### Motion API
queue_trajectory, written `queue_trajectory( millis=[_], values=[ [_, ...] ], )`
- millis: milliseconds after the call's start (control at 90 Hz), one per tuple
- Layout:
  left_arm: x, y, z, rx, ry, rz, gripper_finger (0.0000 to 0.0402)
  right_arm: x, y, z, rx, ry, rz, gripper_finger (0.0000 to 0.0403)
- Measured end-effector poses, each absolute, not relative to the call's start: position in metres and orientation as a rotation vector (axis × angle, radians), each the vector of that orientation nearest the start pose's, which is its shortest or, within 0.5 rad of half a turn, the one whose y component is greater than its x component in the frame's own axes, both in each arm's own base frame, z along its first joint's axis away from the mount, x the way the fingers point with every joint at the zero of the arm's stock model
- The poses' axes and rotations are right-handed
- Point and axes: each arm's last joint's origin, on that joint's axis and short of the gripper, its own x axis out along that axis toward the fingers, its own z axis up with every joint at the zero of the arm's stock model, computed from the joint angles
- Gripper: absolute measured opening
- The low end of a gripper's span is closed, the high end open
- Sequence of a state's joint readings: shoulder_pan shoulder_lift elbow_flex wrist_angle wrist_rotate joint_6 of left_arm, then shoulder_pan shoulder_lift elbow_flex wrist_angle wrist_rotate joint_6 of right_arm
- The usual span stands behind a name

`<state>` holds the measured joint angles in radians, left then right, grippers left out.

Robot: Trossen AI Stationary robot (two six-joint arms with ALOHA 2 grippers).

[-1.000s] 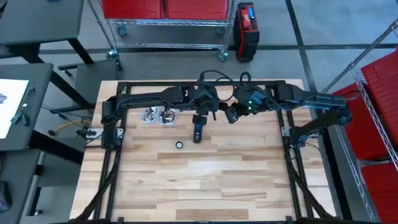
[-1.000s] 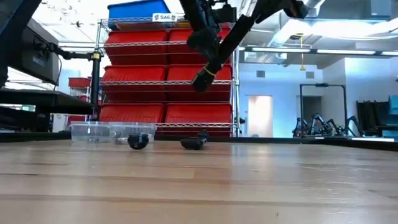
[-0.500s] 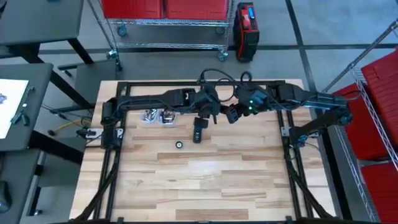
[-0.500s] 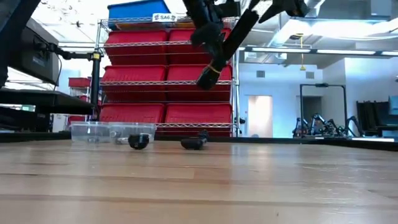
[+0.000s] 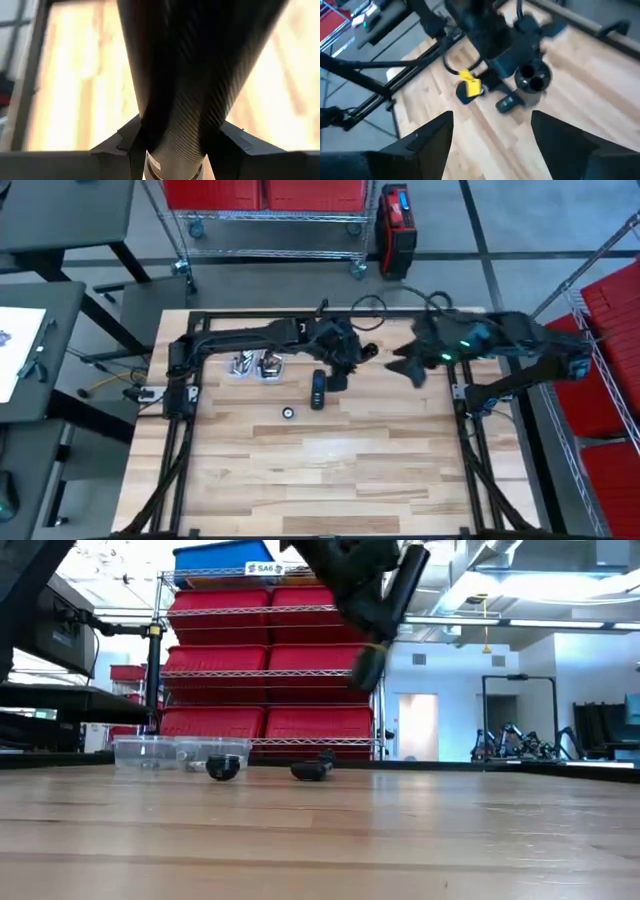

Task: Insert battery
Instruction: Insert the brown battery into the flashlight battery compartment

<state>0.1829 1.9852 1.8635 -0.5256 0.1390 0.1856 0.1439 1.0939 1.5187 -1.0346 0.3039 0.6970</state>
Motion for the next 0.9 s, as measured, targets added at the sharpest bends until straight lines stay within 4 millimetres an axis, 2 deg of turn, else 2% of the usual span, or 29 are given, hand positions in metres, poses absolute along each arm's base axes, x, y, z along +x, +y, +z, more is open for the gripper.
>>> queue_trajectory(
  millis=[78, 178, 344, 444, 556, 767, 900],
  values=[
    [0.454, 0.076, 0.308, 0.016, 0.62, -0.09, 0.0138, 0.157, 0.03, 0.427, 0.484, 0.455, -0.419, 0.0259],
    [0.468, 0.071, 0.304, -0.03, 0.519, -0.149, 0.0138, 0.146, 0.044, 0.396, 0.431, 0.403, -0.489, 0.026],
    [0.483, 0.059, 0.308, -0.101, 0.369, -0.218, 0.0138, 0.157, 0.066, 0.331, 0.409, 0.352, -0.494, 0.026],
    [0.485, 0.051, 0.307, -0.116, 0.356, -0.287, 0.0138, 0.168, 0.071, 0.305, 0.409, 0.289, -0.489, 0.026],
    [0.486, 0.039, 0.31, -0.098, 0.335, -0.32, 0.0138, 0.18, 0.07, 0.295, 0.35, 0.232, -0.475, 0.026],
    [0.487, 0.027, 0.31, -0.099, 0.338, -0.346, 0.0138, 0.19, 0.059, 0.302, 0.233, 0.2, -0.457, 0.026],
    [0.487, 0.023, 0.31, -0.096, 0.335, -0.358, 0.0138, 0.196, 0.052, 0.308, 0.266, 0.168, -0.397, 0.024]
  ],
)
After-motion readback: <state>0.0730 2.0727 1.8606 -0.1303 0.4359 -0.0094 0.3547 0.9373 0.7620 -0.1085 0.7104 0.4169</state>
